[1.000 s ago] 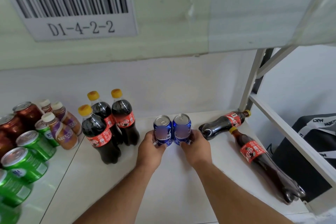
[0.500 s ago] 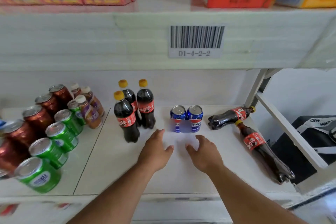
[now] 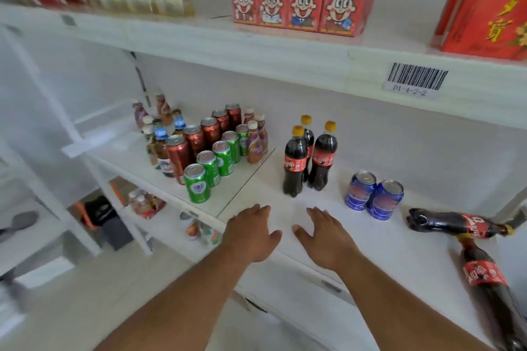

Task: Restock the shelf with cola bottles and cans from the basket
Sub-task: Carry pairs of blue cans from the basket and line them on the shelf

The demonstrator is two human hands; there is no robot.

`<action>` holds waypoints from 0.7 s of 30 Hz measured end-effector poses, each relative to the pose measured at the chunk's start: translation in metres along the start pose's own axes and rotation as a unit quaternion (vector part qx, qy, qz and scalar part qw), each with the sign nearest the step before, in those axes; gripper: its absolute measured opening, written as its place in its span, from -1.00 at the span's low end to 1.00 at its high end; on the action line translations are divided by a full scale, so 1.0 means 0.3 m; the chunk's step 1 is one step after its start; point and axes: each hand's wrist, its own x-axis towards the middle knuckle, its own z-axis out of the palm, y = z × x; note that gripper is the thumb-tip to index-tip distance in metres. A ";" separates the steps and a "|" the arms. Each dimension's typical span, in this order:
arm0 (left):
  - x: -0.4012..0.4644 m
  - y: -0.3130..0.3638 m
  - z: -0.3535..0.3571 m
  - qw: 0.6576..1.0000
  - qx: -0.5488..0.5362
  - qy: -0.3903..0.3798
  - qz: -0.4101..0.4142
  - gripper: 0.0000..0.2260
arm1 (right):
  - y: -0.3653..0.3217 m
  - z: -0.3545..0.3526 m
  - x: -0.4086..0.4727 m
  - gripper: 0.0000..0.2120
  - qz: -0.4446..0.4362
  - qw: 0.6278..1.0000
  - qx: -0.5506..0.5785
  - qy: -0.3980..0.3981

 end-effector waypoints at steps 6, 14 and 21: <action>-0.289 -0.160 -0.019 0.990 -0.028 0.043 -0.134 -0.36 | -0.238 0.070 -0.123 -0.33 -0.177 0.984 0.019 -0.026; -0.711 -0.453 -0.036 0.946 -0.047 0.057 -0.316 -0.32 | -0.606 0.263 -0.291 -0.35 -0.338 0.932 0.004 -0.131; -1.091 -0.757 -0.031 0.887 -0.079 0.104 -0.443 -0.30 | -0.952 0.500 -0.446 -0.33 -0.419 0.884 -0.047 -0.202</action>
